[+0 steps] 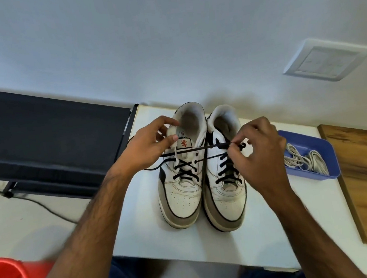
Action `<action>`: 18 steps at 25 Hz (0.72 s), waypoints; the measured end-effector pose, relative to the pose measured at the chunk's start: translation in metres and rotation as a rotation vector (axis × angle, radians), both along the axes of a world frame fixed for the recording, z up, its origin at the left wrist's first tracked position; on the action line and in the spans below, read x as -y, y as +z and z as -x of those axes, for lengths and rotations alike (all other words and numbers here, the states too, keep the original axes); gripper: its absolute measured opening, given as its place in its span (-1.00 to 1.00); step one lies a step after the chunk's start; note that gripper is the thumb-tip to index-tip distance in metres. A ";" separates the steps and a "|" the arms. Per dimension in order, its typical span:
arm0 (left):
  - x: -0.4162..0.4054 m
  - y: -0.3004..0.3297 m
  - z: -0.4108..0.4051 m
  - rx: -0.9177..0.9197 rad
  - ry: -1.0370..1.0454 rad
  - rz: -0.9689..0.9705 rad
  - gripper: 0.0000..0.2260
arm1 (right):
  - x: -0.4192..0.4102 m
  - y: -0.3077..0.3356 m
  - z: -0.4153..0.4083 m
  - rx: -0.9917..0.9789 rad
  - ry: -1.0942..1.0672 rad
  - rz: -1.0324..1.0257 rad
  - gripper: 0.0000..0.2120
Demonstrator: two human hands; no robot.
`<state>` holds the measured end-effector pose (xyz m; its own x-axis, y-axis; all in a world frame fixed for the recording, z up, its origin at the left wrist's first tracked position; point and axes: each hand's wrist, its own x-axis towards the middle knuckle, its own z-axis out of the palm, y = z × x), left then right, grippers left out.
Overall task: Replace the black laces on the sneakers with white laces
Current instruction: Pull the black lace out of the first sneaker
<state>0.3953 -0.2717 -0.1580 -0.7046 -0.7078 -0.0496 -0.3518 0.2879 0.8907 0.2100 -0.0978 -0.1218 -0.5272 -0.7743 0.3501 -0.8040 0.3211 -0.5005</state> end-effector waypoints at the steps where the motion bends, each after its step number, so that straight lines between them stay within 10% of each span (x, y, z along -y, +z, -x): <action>1: 0.000 0.000 0.000 0.002 -0.001 0.001 -0.77 | -0.003 0.002 0.000 -0.007 -0.008 -0.030 -0.84; 18: 0.001 -0.003 0.000 -0.024 -0.015 0.020 -0.77 | 0.038 -0.026 -0.042 -0.232 0.276 -0.210 -0.84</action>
<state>0.3951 -0.2731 -0.1614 -0.7160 -0.6979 -0.0185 -0.3259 0.3107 0.8929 0.2525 -0.1356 -0.1482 -0.2155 -0.9428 0.2544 -0.9580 0.1537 -0.2422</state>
